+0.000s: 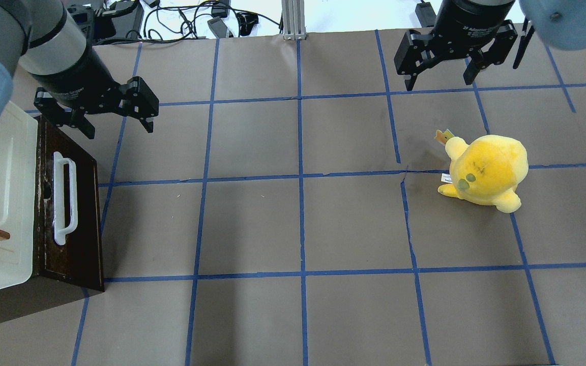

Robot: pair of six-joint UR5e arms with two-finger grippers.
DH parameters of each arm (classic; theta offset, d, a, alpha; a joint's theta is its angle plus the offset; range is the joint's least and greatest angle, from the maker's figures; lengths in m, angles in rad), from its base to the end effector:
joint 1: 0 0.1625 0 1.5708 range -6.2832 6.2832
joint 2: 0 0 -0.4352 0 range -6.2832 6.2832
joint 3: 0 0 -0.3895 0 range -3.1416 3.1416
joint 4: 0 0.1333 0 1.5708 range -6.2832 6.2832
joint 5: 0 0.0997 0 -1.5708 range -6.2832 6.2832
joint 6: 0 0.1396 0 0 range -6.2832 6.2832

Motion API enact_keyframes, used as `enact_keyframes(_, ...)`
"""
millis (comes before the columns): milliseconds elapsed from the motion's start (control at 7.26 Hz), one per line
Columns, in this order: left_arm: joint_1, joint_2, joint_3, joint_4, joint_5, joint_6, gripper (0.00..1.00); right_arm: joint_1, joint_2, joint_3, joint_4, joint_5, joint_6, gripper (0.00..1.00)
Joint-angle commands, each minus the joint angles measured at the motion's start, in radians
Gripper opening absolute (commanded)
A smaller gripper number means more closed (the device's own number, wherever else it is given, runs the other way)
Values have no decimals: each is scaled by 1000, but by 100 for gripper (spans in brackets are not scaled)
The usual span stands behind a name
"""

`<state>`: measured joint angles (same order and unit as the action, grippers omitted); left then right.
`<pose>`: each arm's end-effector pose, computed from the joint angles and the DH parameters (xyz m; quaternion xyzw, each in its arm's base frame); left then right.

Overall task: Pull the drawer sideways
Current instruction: 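Lower the left gripper down to the white drawer handle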

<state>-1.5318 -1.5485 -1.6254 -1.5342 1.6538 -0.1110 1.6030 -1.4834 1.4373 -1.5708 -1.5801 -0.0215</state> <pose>-0.1029 -0.4843 0.4463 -0.0750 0.9963 -0.0036 0.0414 0.1491 -0.5286 0.4791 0.0267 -0.9994 0.0231 0.0045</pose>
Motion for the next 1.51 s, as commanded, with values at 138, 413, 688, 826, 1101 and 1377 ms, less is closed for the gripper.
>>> enact_keyframes(138,-10,-77,-48,16,138,-174,100,0,0,0,0,0,0,100)
enact_keyframes(413,-22,-146,-65,17,228,-248,100,0,0,0,0,0,0,100)
enact_keyframes(688,-33,-234,-64,23,378,-262,100,0,0,0,0,-1,0,100)
enact_keyframes(826,-36,-272,-62,28,412,-269,100,0,0,0,0,0,0,100)
enact_keyframes(1101,-63,-329,-60,43,520,-277,100,0,0,0,0,-1,0,100)
enact_keyframes(1377,-67,-363,-67,42,624,-276,90,0,0,0,0,-1,0,100)
